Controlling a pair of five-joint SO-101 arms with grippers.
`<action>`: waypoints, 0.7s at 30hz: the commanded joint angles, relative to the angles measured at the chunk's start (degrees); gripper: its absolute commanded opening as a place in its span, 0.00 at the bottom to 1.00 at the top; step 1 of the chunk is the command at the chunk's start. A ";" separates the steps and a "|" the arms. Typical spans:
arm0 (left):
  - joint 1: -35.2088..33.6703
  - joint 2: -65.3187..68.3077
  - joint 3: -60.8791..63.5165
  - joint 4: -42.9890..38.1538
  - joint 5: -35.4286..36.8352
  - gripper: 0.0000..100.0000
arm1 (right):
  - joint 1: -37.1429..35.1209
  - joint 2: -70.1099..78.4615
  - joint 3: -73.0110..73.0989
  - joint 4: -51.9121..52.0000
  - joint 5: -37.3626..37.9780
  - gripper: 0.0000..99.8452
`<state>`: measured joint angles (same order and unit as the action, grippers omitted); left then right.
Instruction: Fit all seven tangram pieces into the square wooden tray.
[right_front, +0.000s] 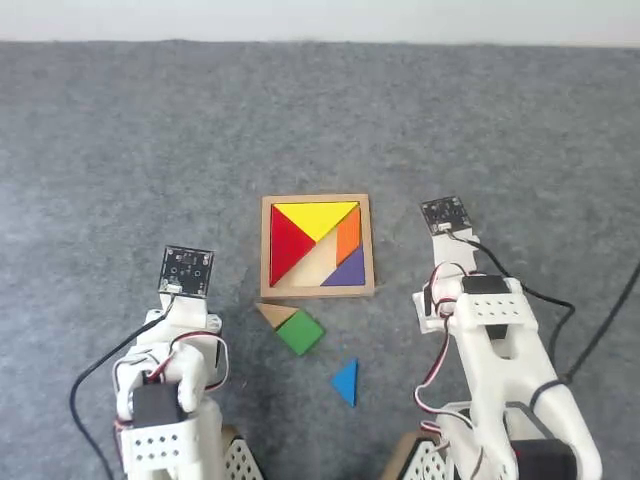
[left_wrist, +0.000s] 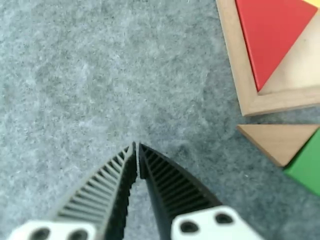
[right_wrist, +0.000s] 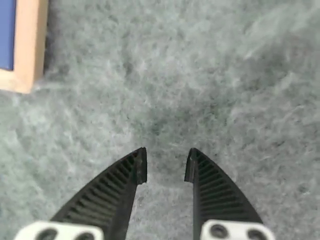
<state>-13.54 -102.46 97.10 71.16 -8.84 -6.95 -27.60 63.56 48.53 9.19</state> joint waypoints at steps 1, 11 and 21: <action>0.44 -0.09 -0.66 0.26 0.44 0.01 | -0.57 -2.42 -1.14 0.13 -0.62 0.01; -0.97 -0.09 -0.57 0.26 0.18 0.01 | -15.69 -1.80 -8.09 -0.13 -0.79 0.01; -4.57 0.26 -8.92 -8.53 -14.51 0.01 | -23.87 -4.26 -0.62 -2.68 2.37 0.01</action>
<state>-18.46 -102.55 94.11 65.01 -20.97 -31.30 -28.04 63.21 46.77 11.65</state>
